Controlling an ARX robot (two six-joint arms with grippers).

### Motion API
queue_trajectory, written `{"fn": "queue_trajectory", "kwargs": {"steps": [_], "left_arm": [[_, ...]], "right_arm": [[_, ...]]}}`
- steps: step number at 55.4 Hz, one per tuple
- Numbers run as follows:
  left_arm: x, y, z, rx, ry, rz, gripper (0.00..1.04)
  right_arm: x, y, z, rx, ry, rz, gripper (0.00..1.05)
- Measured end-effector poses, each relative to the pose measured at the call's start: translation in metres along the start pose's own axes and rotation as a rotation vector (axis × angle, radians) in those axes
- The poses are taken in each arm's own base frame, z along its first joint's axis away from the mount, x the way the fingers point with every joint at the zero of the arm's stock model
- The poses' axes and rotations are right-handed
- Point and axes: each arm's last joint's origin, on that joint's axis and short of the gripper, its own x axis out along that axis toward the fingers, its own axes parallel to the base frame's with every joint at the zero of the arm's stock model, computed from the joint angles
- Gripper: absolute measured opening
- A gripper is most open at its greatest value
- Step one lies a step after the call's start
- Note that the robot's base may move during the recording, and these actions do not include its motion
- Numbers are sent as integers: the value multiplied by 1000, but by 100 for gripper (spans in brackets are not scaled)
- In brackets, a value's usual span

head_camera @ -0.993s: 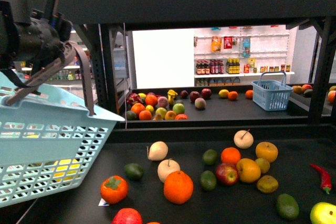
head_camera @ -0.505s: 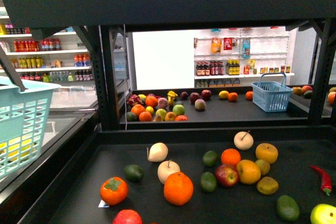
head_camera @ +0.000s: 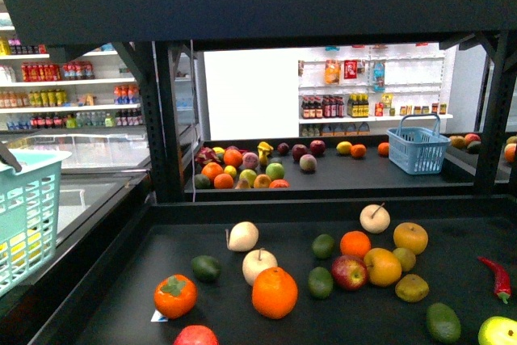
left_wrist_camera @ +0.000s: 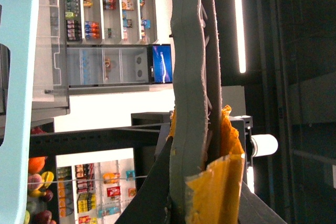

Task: Pick lemon from shelf

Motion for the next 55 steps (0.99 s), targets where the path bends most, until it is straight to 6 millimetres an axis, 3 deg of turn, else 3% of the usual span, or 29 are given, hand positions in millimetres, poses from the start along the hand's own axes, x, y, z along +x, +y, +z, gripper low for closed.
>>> {"fn": "queue_trajectory", "kwargs": {"steps": [9, 25, 37, 46, 55], "left_arm": [[7, 27, 8, -12, -26, 9, 11], [9, 36, 11, -52, -47, -22, 10], [-8, 44, 20, -68, -63, 4, 10], [-16, 44, 22, -14, -36, 46, 37], [-22, 42, 26, 44, -15, 110, 71]], "right_arm": [[0, 0, 0, 0, 0, 0, 97], [0, 0, 0, 0, 0, -1, 97], [0, 0, 0, 0, 0, -1, 97], [0, 0, 0, 0, 0, -1, 97], [0, 0, 0, 0, 0, -1, 97]]}}
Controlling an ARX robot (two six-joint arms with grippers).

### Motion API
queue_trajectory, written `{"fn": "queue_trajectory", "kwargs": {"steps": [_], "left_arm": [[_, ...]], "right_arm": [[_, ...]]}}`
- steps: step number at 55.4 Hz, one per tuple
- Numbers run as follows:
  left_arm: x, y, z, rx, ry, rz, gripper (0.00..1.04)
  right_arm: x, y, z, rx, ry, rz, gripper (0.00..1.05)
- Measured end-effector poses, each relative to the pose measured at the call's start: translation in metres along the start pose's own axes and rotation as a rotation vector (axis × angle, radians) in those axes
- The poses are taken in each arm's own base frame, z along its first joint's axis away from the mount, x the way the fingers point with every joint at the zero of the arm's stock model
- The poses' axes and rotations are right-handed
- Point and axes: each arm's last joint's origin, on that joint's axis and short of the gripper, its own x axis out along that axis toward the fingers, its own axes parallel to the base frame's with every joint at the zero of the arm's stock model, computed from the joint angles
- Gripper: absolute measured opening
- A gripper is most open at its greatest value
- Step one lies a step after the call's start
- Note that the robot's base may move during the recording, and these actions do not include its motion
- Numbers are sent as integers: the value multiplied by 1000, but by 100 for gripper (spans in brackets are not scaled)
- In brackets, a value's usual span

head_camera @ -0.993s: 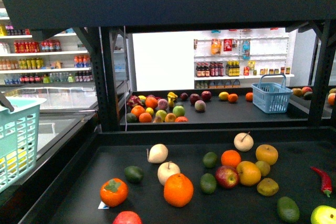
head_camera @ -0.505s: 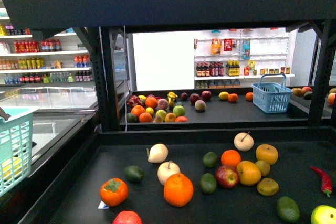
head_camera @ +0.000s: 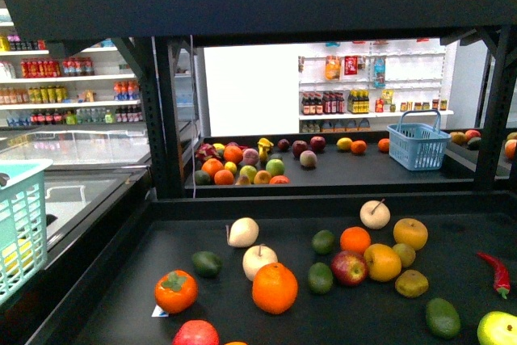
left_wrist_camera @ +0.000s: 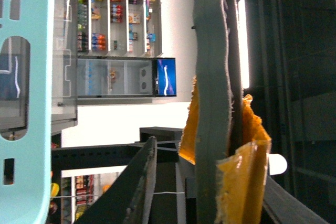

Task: Pick lemon from shelf

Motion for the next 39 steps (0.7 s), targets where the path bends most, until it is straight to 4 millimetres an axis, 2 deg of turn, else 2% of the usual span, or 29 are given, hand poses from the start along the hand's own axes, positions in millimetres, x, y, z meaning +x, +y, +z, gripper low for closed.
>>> {"fn": "queue_trajectory", "kwargs": {"steps": [9, 28, 39], "left_arm": [[-5, -10, 1, 54, 30, 27, 98], [-12, -51, 9, 163, 36, 27, 97], [-21, -64, 14, 284, 35, 179, 97]], "right_arm": [[0, 0, 0, 0, 0, 0, 97], [0, 0, 0, 0, 0, 0, 97], [0, 0, 0, 0, 0, 0, 97]]}}
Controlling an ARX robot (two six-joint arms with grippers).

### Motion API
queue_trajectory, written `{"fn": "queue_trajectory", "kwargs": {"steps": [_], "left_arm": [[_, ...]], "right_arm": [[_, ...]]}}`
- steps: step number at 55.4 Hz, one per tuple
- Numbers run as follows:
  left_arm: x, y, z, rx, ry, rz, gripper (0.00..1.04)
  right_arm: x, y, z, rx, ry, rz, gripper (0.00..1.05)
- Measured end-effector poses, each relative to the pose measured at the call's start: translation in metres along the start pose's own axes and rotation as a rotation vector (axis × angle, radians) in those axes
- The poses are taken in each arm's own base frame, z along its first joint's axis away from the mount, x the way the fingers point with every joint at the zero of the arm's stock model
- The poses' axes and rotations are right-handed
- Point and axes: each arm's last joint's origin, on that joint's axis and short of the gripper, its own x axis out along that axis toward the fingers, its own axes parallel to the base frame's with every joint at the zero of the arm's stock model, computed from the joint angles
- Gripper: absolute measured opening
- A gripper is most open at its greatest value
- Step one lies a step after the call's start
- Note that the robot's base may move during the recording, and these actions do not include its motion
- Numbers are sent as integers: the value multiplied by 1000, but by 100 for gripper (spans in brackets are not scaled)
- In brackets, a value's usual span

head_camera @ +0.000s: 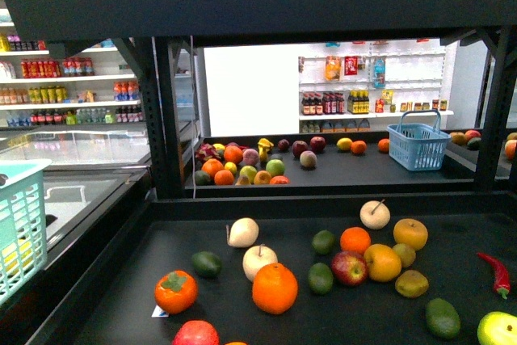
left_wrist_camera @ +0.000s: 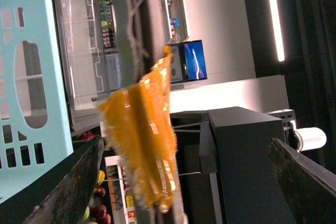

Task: Pick lemon from shelf

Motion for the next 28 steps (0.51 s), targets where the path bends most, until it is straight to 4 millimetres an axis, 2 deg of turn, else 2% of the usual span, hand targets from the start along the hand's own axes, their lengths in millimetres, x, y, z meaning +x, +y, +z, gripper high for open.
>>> {"fn": "queue_trajectory", "kwargs": {"steps": [5, 8, 12, 16, 20, 28], "left_arm": [[-13, -11, 3, 163, 8, 131, 97], [-31, -28, 3, 347, 23, 186, 97], [-56, -48, -3, 510, 46, 169, 97], [-93, -70, -13, 710, 95, 90, 97], [-127, -82, -20, 867, 144, 23, 97], [-194, -81, -30, 1103, 239, -52, 97]], "right_arm": [[0, 0, 0, 0, 0, 0, 97], [0, 0, 0, 0, 0, 0, 97], [0, 0, 0, 0, 0, 0, 97], [0, 0, 0, 0, 0, 0, 97], [0, 0, 0, 0, 0, 0, 97], [0, 0, 0, 0, 0, 0, 97]]}}
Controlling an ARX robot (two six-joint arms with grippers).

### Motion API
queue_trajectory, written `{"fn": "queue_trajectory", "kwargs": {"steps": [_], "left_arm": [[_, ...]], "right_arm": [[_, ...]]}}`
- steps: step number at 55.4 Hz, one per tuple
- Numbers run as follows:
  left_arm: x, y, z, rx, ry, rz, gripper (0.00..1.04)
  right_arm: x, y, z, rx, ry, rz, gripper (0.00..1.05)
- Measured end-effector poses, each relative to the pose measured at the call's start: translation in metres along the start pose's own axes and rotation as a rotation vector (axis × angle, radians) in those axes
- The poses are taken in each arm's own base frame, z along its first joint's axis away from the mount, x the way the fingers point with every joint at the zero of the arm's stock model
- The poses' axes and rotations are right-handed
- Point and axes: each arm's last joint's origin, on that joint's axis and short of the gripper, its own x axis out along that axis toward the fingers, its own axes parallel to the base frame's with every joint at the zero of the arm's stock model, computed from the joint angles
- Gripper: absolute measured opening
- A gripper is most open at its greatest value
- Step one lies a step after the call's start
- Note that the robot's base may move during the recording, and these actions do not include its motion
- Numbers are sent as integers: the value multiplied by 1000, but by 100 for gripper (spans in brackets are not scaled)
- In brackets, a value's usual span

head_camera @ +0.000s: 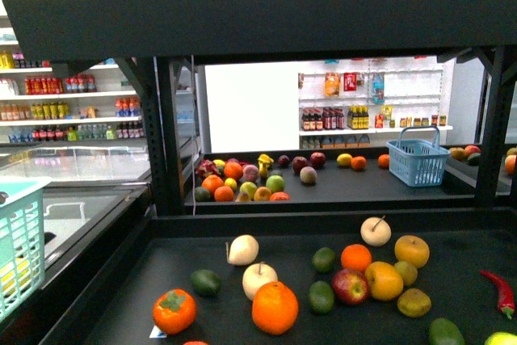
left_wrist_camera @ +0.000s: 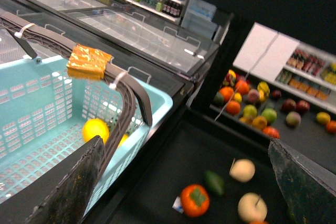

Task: Pick lemon from shelf

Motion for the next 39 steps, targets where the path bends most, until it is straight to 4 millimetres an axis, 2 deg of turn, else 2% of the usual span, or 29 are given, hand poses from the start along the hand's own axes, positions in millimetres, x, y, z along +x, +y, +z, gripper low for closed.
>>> {"fn": "queue_trajectory", "kwargs": {"steps": [7, 10, 14, 24, 29, 36, 39], "left_arm": [[-40, -10, -13, 95, -35, -62, 97], [-50, -10, -17, 120, -36, -100, 95], [-68, 0, -34, 169, -25, -258, 79], [-94, 31, -87, 208, -11, -288, 43], [-97, 41, -99, 212, -6, -299, 27], [-99, 51, -103, 210, -14, -297, 3], [-100, 55, -105, 212, -17, -295, 3]], "right_arm": [[0, 0, 0, 0, 0, 0, 97], [0, 0, 0, 0, 0, 0, 97], [0, 0, 0, 0, 0, -1, 97], [0, 0, 0, 0, -1, 2, 97], [0, 0, 0, 0, -1, 2, 97], [0, 0, 0, 0, -1, 2, 97], [0, 0, 0, 0, -1, 2, 97]]}}
